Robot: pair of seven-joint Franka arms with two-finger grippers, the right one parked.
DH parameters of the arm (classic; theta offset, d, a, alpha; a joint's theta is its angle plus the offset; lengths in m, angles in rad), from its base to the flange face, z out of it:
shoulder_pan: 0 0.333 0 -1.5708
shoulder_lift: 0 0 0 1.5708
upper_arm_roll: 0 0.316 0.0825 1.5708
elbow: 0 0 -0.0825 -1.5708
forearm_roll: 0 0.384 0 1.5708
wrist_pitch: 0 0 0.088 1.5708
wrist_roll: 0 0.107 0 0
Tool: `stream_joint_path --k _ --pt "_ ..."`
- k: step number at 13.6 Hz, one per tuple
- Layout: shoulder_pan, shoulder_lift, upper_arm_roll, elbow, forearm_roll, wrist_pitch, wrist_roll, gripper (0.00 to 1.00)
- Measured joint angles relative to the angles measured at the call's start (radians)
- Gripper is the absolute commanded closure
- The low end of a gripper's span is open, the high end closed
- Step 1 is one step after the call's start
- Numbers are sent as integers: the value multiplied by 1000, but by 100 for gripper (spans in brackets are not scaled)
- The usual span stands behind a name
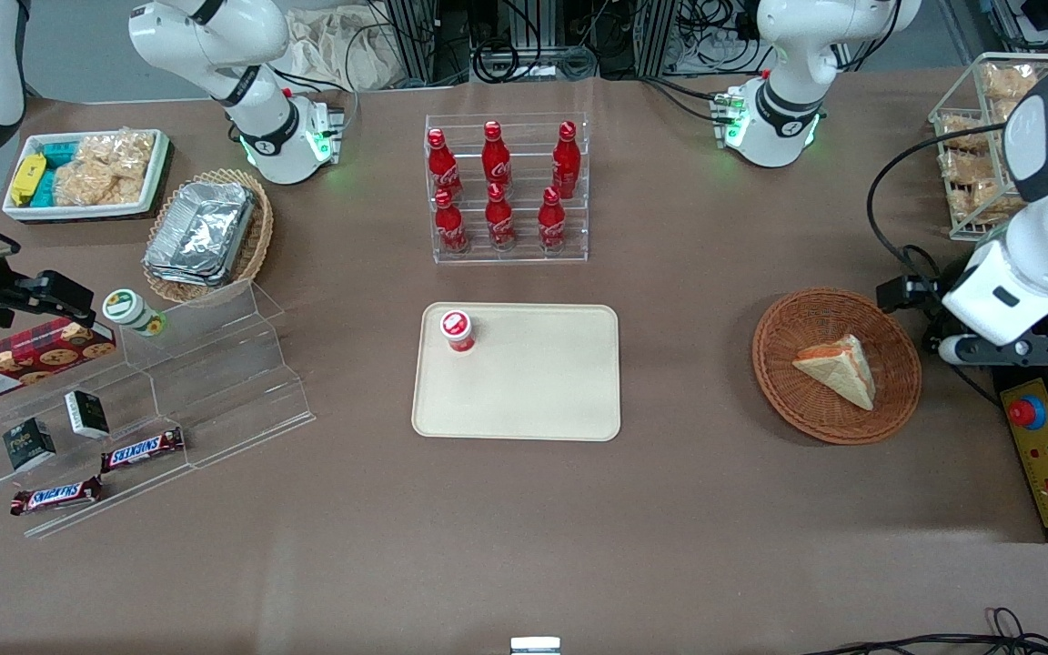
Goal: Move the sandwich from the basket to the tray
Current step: 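Lower the open left gripper over the sandwich in the wicker basket, then close the left gripper on the sandwich and lift it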
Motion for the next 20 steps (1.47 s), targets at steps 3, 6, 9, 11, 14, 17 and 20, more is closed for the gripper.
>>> stream_joint_path --k 3,6,9,11,14,17,20 --pt "-1 6 -1 -127 0 163 -224 0" --pt "6 1 9 -282 7 311 -376 0" --pt "24 2 23 -426 24 490 -503 0" --pt "52 9 32 -494 39 598 -586 0" --pt "63 58 32 -528 59 689 -714 0" --pt "61 116 30 -530 116 705 -814 0" --pt "61 159 30 -529 136 708 -885 48"
